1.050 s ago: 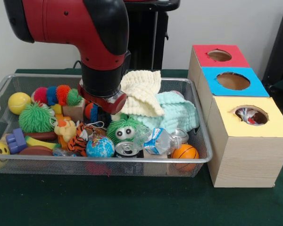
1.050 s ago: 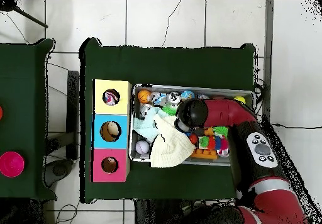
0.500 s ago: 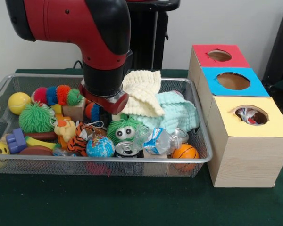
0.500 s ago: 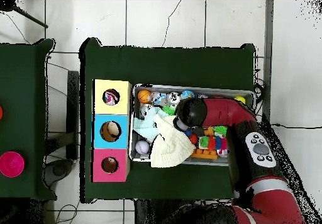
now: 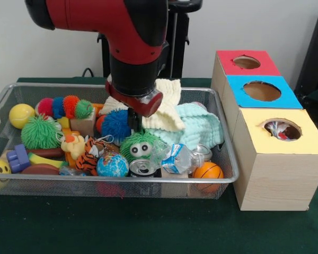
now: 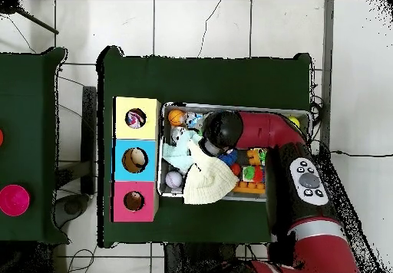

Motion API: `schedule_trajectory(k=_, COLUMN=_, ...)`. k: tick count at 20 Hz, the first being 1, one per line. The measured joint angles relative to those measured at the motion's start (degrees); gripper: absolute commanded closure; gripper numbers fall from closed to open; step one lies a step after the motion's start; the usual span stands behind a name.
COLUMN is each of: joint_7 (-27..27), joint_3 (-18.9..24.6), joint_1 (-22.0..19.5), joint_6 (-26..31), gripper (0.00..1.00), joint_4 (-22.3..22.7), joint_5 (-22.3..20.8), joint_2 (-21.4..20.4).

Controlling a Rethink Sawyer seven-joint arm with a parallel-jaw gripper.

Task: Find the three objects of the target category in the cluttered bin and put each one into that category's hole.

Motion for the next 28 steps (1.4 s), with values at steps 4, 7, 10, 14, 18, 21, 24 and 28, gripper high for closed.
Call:
schedule_trajectory(k=4, joint_7=0.00, joint_3=-0.55, joint_1=1.97, joint_6=3.32, gripper=1.00, joint_4=-1.06, joint_5=2.13, joint_2=-0.71)
schedule_trajectory(k=7, joint_7=0.00, joint_3=-0.96, joint_1=3.23, joint_6=4.21, gripper=1.00, joint_4=-2.47, joint_5=3.21, joint_2=-0.51)
schedule_trajectory(k=10, joint_7=0.00, joint_3=-1.61, joint_1=4.91, joint_6=4.93, gripper=1.00, joint_4=-4.77, joint_5=4.48, joint_2=-0.01)
schedule_trajectory(k=14, joint_7=0.00, joint_3=-2.03, joint_1=6.19, joint_6=5.41, gripper=1.00, joint_4=-7.41, joint_5=5.86, joint_2=0.80)
schedule_trajectory(k=18, joint_7=0.00, joint_3=-2.21, joint_1=7.06, joint_6=5.45, gripper=1.00, joint_4=-12.00, joint_5=7.69, joint_2=3.51)
schedule_trajectory(k=21, joint_7=0.04, joint_3=-2.74, joint_1=7.66, joint_6=5.44, gripper=1.00, joint_4=-14.09, joint_5=8.63, joint_2=5.32)
schedule_trajectory(k=24, joint_7=0.55, joint_3=-4.18, joint_1=9.21, joint_6=5.45, gripper=1.00, joint_4=-16.07, joint_5=9.66, joint_2=7.49)
schedule_trajectory(k=28, joint_7=1.72, joint_3=-6.72, joint_1=12.31, joint_6=5.34, gripper=0.00, joint_4=-16.81, joint_5=12.03, joint_2=9.35)
